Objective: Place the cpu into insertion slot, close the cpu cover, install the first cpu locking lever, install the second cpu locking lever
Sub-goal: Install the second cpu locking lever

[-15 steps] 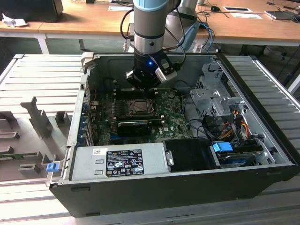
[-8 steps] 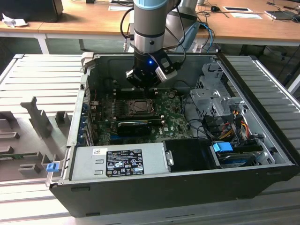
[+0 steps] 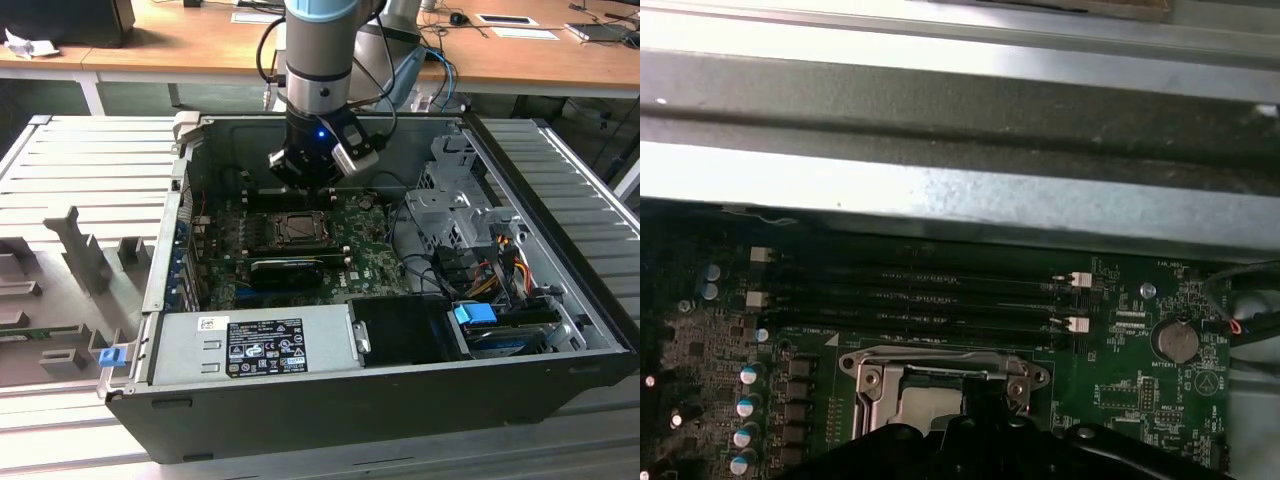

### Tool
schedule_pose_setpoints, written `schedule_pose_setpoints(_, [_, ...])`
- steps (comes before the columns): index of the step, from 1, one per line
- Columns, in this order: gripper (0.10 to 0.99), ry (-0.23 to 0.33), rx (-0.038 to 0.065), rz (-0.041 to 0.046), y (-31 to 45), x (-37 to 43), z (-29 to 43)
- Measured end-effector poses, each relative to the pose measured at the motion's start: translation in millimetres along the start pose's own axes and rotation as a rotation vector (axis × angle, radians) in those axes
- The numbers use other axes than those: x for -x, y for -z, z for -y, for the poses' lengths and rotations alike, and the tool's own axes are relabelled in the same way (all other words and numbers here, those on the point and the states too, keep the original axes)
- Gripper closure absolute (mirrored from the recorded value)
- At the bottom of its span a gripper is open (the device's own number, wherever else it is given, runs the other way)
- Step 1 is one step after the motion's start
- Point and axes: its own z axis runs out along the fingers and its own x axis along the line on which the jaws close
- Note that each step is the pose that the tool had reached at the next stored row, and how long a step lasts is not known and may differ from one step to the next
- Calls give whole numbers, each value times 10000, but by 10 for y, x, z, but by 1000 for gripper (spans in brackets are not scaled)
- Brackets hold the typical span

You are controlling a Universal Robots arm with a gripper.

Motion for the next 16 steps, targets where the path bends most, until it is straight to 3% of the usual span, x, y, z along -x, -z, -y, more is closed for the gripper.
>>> schedule_pose_setpoints(16, [980, -1, -1, -1, 28, -3, 58])
